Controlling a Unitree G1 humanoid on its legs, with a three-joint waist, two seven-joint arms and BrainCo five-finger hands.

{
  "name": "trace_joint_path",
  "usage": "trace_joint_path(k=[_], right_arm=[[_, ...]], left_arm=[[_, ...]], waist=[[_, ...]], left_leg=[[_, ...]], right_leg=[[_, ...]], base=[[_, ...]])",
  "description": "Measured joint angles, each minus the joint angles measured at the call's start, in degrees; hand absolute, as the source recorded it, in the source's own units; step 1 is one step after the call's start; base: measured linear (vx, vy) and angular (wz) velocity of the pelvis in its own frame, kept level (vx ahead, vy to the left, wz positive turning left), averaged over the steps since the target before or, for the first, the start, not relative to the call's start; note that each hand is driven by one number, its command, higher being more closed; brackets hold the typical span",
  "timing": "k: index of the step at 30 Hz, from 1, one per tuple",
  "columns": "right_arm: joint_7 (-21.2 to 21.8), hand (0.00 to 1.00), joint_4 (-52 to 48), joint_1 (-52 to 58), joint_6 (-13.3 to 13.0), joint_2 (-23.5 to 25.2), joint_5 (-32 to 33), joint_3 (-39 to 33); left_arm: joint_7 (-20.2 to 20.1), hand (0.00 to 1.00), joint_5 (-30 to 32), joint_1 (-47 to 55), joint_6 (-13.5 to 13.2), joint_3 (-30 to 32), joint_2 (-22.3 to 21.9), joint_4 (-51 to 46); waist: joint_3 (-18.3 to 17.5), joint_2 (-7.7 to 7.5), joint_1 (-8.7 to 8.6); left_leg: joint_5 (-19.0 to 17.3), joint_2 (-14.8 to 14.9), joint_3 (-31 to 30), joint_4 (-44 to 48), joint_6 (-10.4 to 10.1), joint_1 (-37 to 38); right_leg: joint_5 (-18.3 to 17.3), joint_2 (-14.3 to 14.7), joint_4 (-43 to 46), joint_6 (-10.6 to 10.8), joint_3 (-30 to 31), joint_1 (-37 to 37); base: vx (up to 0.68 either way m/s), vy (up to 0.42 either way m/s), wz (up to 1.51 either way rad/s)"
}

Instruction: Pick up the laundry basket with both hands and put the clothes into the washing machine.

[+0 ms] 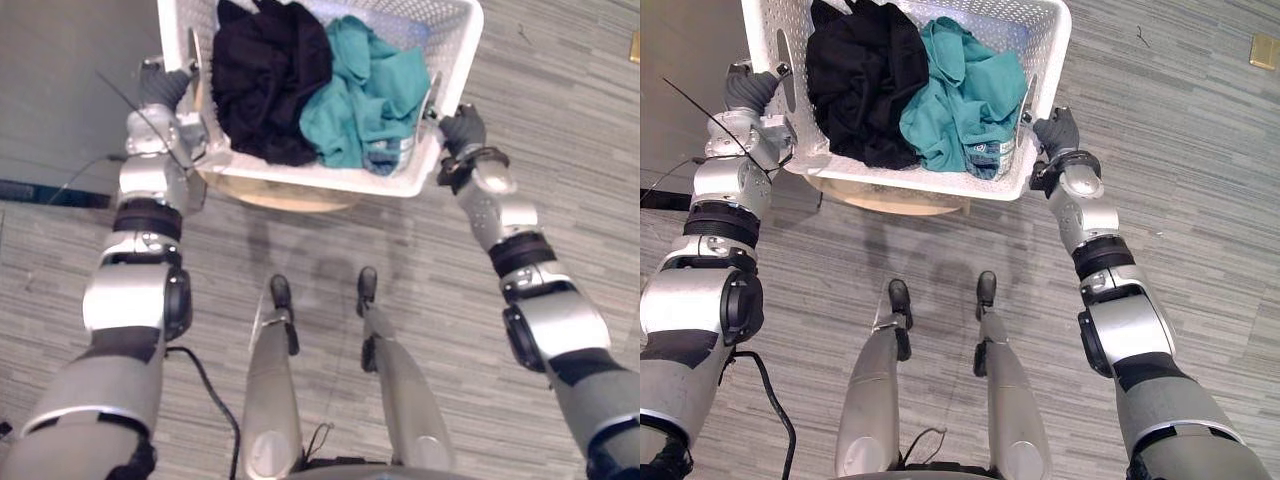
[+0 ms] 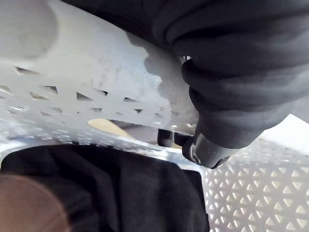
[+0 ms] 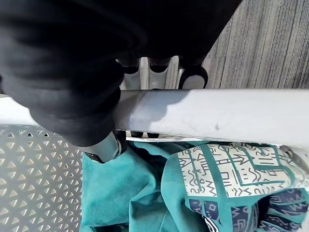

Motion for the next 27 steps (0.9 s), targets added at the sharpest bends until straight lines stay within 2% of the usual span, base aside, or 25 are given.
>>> trace_joint_path(k=[4,8,10,14,18,19,24,27], right_arm=[[0.0,1.00,0.0,-0.6,-0.3,0.0,-0.2,1.0],[0.0,1.00,0.5,-1.0,-0.6,0.0,-0.3,1.3],[0.0,1.00,0.6,-1.3,-0.9,0.3,-0.4,1.8],[0.0,1.00,1.0,-2.6,-1.1,0.8,-0.5,2.6],[0.0,1.00,1.6,-3.5,-1.5,0.8,-0.7,3.5],[0.0,0.00,2.0,-3.9,-1.5,0.9,-0.7,3.8],[0.1,0.00,2.1,-3.8,-1.8,1.4,1.1,3.8],[0.8,0.00,2.3,-3.6,-1.7,1.5,3.2,4.0]], left_arm=[[0.0,1.00,0.0,0.2,0.4,0.9,0.3,0.0],[0.0,1.00,0.0,0.4,0.4,1.2,0.3,0.0],[-0.1,1.00,0.0,0.6,0.5,2.0,0.6,0.0],[-0.2,1.00,0.0,0.6,0.6,2.5,1.7,0.1],[-0.1,1.00,0.0,0.7,0.8,2.7,2.1,0.1],[-0.1,0.00,0.0,0.7,0.8,2.7,2.3,0.1],[0.1,0.00,-0.6,0.7,1.7,3.2,2.8,0.2],[0.2,0.00,-3.7,0.6,1.8,5.3,2.9,0.2]], waist=[[0.0,0.00,0.18],[0.0,-0.02,1.46],[0.0,-0.07,1.50],[0.3,-1.20,1.44],[0.2,-1.37,1.56],[0.2,-1.38,1.60],[0.2,-1.39,2.03],[0.2,-1.39,2.49]], left_leg=[[0.1,0.3,-1.3,0.3,-0.2,-0.9],[0.1,0.5,-1.7,0.5,-0.2,-1.3],[0.2,0.5,-1.9,0.5,-0.2,-1.6],[0.4,0.8,-3.0,0.5,-0.6,-2.3],[0.8,0.9,-4.3,0.3,-1.2,-3.1],[1.0,0.9,-4.5,0.1,-1.4,-3.1],[1.3,1.2,-4.8,-0.6,-1.9,-3.0],[1.6,1.4,-5.1,-0.9,-2.3,-2.9]], right_leg=[[0.1,0.4,-0.4,-0.1,-1.2,0.0],[0.0,0.6,-0.5,-0.1,-1.7,0.0],[0.1,0.6,-0.6,-0.1,-1.9,0.0],[0.4,1.1,-1.6,-0.6,-2.9,0.2],[0.7,1.5,-2.3,-0.9,-3.9,0.3],[0.7,1.6,-2.4,-0.9,-4.2,0.4],[0.7,2.0,-2.6,-0.9,-4.7,0.5],[0.7,2.2,-2.7,-0.9,-4.9,0.5]], base=[[0.01,-0.028,0.09],[0.01,-0.009,0.03],[0.02,-0.015,0.05],[0.02,-0.023,0.08],[0.02,-0.026,0.09],[0.03,-0.021,0.07],[0.02,-0.015,0.03],[0.04,-0.011,0.01]])
